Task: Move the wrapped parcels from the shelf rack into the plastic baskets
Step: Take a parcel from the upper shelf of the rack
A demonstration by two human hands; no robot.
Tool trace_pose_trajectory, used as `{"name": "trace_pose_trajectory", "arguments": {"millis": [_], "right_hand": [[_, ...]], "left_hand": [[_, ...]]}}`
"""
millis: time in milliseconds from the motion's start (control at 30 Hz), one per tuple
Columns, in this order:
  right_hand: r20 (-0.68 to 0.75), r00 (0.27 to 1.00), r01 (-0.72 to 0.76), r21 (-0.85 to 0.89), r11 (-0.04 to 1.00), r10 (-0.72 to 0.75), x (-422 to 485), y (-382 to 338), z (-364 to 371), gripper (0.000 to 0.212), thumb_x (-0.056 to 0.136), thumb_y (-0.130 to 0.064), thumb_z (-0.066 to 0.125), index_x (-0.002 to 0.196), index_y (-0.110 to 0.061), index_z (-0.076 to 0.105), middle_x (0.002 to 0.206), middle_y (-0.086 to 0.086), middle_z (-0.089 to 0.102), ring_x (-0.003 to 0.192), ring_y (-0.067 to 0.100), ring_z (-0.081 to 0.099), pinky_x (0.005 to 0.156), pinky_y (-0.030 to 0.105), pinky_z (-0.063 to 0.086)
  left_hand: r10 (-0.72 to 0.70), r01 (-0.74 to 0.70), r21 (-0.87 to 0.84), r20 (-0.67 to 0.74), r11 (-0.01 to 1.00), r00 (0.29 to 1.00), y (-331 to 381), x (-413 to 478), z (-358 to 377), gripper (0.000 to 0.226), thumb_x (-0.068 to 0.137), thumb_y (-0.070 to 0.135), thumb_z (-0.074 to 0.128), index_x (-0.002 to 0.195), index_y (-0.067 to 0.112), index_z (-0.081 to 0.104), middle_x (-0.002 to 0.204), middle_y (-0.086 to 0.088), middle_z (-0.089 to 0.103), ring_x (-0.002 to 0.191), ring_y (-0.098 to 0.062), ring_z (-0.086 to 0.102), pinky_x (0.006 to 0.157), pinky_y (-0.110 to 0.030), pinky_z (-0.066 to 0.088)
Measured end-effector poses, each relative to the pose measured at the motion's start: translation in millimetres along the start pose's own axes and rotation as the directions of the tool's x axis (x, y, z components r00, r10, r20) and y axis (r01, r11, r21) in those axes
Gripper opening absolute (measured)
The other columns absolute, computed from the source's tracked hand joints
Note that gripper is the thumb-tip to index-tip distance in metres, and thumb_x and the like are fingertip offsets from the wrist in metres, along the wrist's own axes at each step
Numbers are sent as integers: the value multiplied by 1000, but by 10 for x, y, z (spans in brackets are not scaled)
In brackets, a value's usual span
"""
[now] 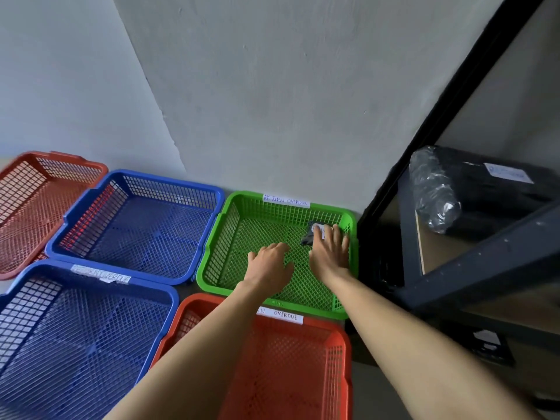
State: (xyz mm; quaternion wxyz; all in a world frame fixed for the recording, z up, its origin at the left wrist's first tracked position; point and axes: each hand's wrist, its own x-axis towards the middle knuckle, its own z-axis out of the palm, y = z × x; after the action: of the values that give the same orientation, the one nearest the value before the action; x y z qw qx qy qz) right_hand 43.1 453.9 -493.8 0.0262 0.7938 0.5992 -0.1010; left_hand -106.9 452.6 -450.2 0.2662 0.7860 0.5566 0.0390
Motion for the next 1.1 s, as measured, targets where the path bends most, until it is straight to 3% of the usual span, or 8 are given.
{"name": "trace_pose_trajectory", "arguments": {"millis": [100,200,400,667,867,1100], "right_hand": [[-12,996,91,116,989,-90,-347,-41,-128,56,94,-20,51,146,-17,31,152,8,29,143,27,17,117,46,7],[-11,987,161,149,976,-161,-716,-53,-285,53,95,-31,53,143,-16,37,149,4,36,140,22,24,115,43,13],[-13,978,205,208,956,-207,-1392,-28,-667,58,96,-32,54,148,-17,34,150,4,37,140,22,32,115,39,23],[-161,957,273,233,934,-240,-2333,225,-1292,57,96,-31,57,147,-19,37,148,1,40,137,21,38,109,43,35],[-316,920,325,281,903,-233,-2827,600,-1904,45,95,-27,59,138,-20,49,137,-2,52,125,18,51,98,36,46],[-514,823,430,283,858,-243,-3220,1207,-2636,34,92,-26,61,125,-21,60,114,-7,62,103,12,58,88,33,50]], "left_hand": [[56,-56,29,-11,998,998,-11,-203,-65,45,93,34,52,136,21,46,137,1,52,123,-21,51,103,-45,30],[114,-112,54,-35,992,993,-25,-445,-128,45,93,35,51,136,22,46,138,2,52,125,-19,49,103,-43,31],[229,-222,74,-98,972,969,97,-1030,-315,45,93,33,53,136,20,47,138,2,52,127,-19,47,103,-41,29],[422,-403,127,-247,906,872,570,-1734,-558,42,92,34,55,132,23,50,134,3,55,124,-19,49,100,-38,31],[520,-512,130,-381,849,765,1133,-2089,-825,33,91,30,57,122,20,58,124,4,61,117,-20,54,95,-34,32],[581,-626,120,-536,771,613,2105,-2411,-1083,28,90,29,58,117,21,61,118,5,65,113,-18,56,97,-32,35]]}}
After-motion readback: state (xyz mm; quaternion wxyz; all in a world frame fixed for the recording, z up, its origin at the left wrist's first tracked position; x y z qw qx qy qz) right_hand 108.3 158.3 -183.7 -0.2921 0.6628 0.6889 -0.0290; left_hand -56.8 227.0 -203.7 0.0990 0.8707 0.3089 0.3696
